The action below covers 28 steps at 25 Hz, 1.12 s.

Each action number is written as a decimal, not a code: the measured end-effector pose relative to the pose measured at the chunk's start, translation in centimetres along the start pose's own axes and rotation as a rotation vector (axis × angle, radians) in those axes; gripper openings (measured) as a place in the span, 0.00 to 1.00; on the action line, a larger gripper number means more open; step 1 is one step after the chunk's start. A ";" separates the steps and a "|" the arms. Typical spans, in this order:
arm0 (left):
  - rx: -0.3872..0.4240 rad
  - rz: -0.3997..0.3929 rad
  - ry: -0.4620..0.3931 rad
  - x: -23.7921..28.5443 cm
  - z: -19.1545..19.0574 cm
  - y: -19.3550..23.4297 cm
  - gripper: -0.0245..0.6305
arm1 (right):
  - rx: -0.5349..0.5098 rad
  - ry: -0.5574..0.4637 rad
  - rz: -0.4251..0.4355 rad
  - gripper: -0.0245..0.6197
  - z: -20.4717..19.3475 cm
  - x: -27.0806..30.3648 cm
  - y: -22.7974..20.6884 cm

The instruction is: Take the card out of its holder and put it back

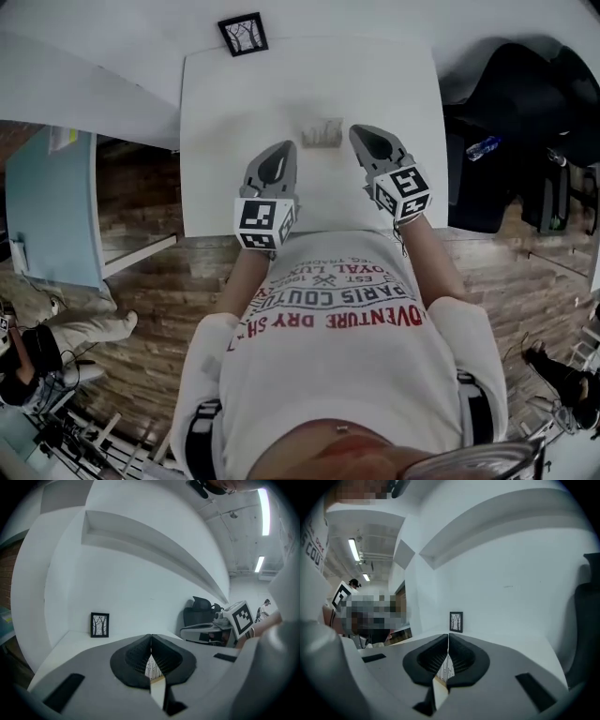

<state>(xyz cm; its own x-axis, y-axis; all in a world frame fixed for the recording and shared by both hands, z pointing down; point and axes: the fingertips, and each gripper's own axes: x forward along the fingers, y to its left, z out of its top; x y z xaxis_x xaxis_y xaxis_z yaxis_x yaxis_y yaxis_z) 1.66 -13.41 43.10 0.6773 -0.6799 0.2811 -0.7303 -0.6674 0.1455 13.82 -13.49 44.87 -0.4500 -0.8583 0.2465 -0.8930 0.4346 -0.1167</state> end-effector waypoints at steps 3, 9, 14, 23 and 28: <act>0.019 -0.029 -0.016 -0.2 0.6 -0.5 0.07 | 0.050 -0.004 -0.127 0.08 -0.7 -1.4 -0.5; 0.045 -0.060 -0.025 -1.1 0.9 -0.9 0.07 | 0.106 -0.015 -0.250 0.08 -1.4 -3.2 -0.2; 0.044 -0.061 -0.035 -1.6 1.0 -0.8 0.07 | 0.067 -0.012 -0.269 0.08 -1.0 -3.4 0.5; 0.041 -0.061 -0.041 -1.5 1.1 -0.8 0.07 | 0.136 -0.026 -0.299 0.08 -0.4 -3.9 0.0; 0.036 -0.052 -0.042 -1.3 1.0 -0.5 0.07 | 0.120 -0.029 -0.297 0.08 -0.1 -3.7 0.0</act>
<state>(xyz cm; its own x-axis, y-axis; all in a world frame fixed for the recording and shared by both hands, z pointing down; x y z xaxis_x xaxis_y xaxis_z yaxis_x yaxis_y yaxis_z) 1.24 -12.54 41.71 0.7179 -0.6558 0.2335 -0.6910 -0.7121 0.1243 15.52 -10.28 44.07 -0.1679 -0.9510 0.2598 -0.9790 0.1300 -0.1568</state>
